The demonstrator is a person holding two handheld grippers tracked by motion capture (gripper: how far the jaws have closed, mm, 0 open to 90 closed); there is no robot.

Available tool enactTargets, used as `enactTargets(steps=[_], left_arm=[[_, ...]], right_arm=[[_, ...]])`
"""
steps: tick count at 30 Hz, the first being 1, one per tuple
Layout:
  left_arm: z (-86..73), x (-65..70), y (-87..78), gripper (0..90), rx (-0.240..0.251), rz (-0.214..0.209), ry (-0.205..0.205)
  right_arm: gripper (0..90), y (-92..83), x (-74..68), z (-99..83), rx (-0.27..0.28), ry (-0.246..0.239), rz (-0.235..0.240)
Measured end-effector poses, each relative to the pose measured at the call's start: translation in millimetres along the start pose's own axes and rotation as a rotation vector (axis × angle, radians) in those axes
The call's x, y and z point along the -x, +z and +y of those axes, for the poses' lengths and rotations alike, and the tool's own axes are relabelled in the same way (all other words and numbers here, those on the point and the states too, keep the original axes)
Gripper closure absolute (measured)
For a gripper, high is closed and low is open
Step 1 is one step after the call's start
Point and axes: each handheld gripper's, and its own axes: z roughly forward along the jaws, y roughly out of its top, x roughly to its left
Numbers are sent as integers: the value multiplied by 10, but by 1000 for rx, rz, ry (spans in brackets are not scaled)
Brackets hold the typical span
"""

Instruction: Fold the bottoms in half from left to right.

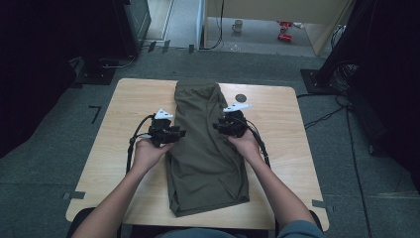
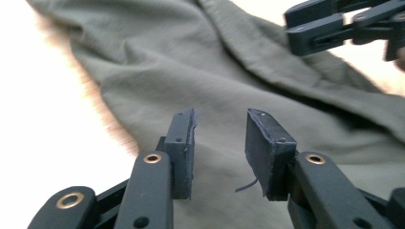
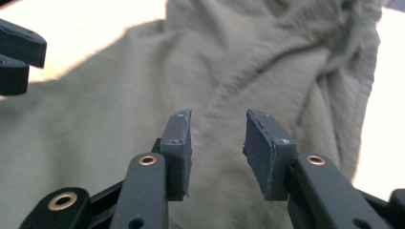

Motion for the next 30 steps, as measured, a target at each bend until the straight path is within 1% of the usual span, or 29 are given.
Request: enactTargets(steps=[2, 4, 6, 7, 8, 9, 12, 14, 15, 17, 18, 20, 21, 23, 30], left_arm=[[-30, -31, 75, 590, -10, 0, -8], [-57, -48, 143, 571, -25, 9, -6], [-80, -60, 187, 554, -38, 23, 15], [-96, -72, 219, 549, -50, 30, 21], [-108, -83, 244, 547, -59, 31, 21], [-121, -95, 270, 547, -64, 31, 18], [-147, -125, 325, 547, -81, 34, 14], [-158, -139, 352, 548, -84, 37, 13], [-162, -144, 360, 548, -78, 35, 15], [-163, -151, 369, 550, -71, 37, 21], [-165, -153, 374, 555, -67, 38, 26], [-166, -157, 378, 563, -63, 40, 41], [-164, -155, 382, 564, -62, 40, 39], [-159, -158, 388, 565, -64, 44, 53], [-144, -193, 406, 575, -54, 29, 36]], right_arm=[[580, 43, 51, -41, -16, 5, -6], [569, 92, 95, -83, -33, -6, -13], [550, 140, 131, -128, -48, -20, -22], [550, 153, 135, -144, -59, -18, -27], [548, 175, 159, -169, -71, -31, -34], [547, 186, 170, -187, -84, -21, -31], [550, 205, 187, -226, -103, -19, -29], [551, 202, 172, -234, -104, -32, -38], [550, 203, 166, -238, -101, -47, -43], [550, 203, 150, -251, -94, -53, -53], [551, 197, 143, -262, -91, -48, -56], [556, 186, 134, -312, -57, -48, -63], [558, 181, 129, -328, -49, -43, -62], [563, 164, 125, -362, -34, -41, -61], [591, 129, 74, -412, -23, -27, -69]])
